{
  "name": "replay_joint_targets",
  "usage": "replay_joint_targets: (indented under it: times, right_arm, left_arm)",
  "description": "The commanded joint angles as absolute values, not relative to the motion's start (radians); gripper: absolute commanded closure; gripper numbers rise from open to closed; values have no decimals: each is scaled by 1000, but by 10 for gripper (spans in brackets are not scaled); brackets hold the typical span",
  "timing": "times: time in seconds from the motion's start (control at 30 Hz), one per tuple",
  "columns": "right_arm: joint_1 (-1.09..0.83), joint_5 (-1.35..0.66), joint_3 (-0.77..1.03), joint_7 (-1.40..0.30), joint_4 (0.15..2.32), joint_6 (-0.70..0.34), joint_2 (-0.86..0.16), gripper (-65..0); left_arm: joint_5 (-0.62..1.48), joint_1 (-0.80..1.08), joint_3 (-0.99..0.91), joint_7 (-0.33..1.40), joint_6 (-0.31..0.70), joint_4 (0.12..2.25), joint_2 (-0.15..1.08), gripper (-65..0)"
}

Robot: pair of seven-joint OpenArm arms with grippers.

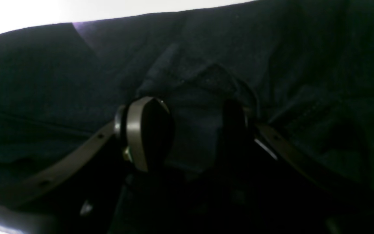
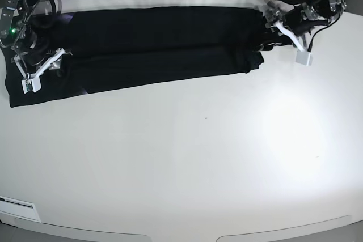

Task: Fold the T-shirt properly
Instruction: 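Release the hem and regrasp the folded edge with both grippers, then fold the strip's end held by the left gripper toward the right gripper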

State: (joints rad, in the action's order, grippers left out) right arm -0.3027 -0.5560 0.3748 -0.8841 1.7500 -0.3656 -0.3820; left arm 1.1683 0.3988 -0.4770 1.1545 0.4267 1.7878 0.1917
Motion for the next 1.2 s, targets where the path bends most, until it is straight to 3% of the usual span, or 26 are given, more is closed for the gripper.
replay_joint_targets:
  times: [0.0,0.17,0.23,0.3,0.6,0.63,0.7,0.73,0.97,1.1,1.17]
  right_arm:
    - [-299,-553,381,-884,1761,-374,-401,-354]
    - [-296,-553,381,-884,1767,-385,-402,-354]
    - [-297,-553,381,-884,1783,-384,-402,-354]
    - [-296,-553,381,-884,1808,-379,-402,-354]
    - [-297,-683,381,-890,2109,-497,-408,-336]
    - [-297,-680,381,-900,2128,-498,-408,-285]
    - [-302,-682,381,-939,2134,-497,-407,-72]
    - [-314,-685,381,-943,2130,-497,-407,0]
    - [-411,-673,379,-784,2014,-583,-343,0]
    - [-382,-582,379,-639,1792,-654,-327,0]
    - [-340,-577,379,-648,1678,-663,-327,0]
  left_arm:
    - [1154,392,-463,1150,430,1800,185,-347]
    - [1114,333,-395,1147,429,1799,146,-338]
    - [1089,315,-371,1144,423,1800,147,-220]
    - [1051,295,-367,1142,404,1800,147,-7]
    - [991,285,-453,1092,398,1800,211,0]
    - [993,284,-472,1090,399,1800,231,0]
    - [1008,285,-505,1088,399,1800,274,0]
    - [1018,285,-521,1089,399,1800,294,0]
    - [1163,284,-556,1113,439,1800,400,0]
    - [1271,282,-556,1159,487,1800,402,0]
    - [1345,282,-556,1177,518,1800,402,0]
